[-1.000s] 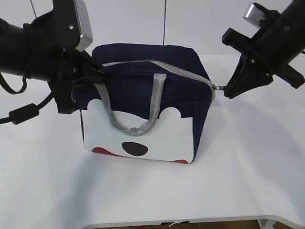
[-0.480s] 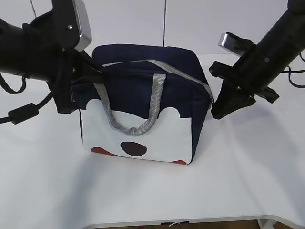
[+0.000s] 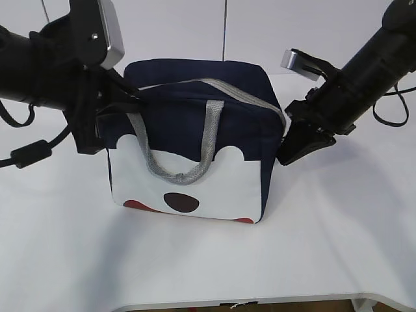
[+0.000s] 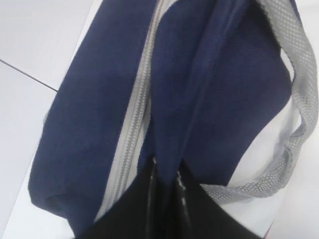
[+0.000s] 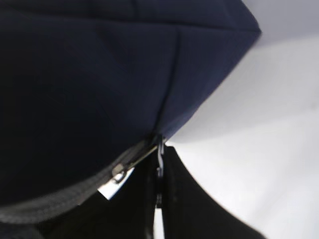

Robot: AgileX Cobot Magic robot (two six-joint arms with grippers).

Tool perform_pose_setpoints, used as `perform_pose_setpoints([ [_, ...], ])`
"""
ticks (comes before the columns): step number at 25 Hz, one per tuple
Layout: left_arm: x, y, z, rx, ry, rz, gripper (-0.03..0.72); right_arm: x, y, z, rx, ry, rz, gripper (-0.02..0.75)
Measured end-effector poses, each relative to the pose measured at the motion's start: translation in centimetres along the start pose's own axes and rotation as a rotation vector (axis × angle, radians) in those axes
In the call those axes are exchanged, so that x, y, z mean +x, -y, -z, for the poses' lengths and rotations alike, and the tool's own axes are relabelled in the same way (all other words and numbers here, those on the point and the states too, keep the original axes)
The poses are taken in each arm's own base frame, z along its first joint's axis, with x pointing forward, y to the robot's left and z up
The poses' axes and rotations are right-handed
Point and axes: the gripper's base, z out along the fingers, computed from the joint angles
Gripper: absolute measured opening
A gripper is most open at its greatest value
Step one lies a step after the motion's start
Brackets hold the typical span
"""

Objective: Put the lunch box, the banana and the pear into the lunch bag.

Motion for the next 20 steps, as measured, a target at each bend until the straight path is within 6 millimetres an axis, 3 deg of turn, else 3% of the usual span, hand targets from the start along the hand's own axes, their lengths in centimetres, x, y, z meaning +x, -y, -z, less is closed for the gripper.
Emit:
perform_pose_setpoints([
  [13,0.0,0.0,0.0,0.003,0.000,0.001,0.001,0.7,1.1,-0.3,0.068,-0.098,0.475,0.018],
  [20,0.0,0.0,0.0,0.008,0.000,-0.001,0.001,0.7,1.2,-0.3,0.061,-0.105,0.643,0.018],
])
